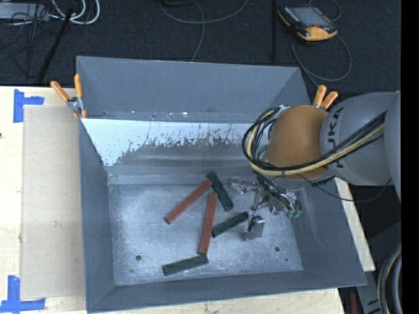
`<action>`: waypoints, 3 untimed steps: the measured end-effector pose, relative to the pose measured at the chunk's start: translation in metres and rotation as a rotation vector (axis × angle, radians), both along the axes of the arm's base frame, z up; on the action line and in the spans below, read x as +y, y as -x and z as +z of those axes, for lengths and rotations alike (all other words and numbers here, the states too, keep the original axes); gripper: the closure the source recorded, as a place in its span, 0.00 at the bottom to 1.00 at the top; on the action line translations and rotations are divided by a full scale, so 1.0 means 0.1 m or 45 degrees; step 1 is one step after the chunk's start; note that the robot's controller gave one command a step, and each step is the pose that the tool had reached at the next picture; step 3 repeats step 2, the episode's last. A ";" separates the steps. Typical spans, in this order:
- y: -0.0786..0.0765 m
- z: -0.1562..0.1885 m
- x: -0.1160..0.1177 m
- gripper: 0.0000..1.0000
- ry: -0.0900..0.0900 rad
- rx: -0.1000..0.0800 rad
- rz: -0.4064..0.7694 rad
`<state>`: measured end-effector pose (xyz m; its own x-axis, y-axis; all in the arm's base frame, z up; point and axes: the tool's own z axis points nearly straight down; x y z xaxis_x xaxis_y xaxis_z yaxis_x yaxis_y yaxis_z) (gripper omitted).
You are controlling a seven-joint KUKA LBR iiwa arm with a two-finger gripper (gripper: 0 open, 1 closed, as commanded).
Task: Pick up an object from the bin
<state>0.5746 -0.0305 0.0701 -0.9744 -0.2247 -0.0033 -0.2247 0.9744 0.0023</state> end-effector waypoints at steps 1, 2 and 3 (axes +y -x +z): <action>0.01 0.00 -0.02 1.00 0.003 0.003 -0.001; 0.17 1.53 0.39 1.00 0.003 -0.007 0.111; 0.17 1.53 0.39 1.00 0.003 -0.007 0.111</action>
Offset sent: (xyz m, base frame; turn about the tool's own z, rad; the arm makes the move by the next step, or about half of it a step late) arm 0.0000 0.0000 0.0000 0.0000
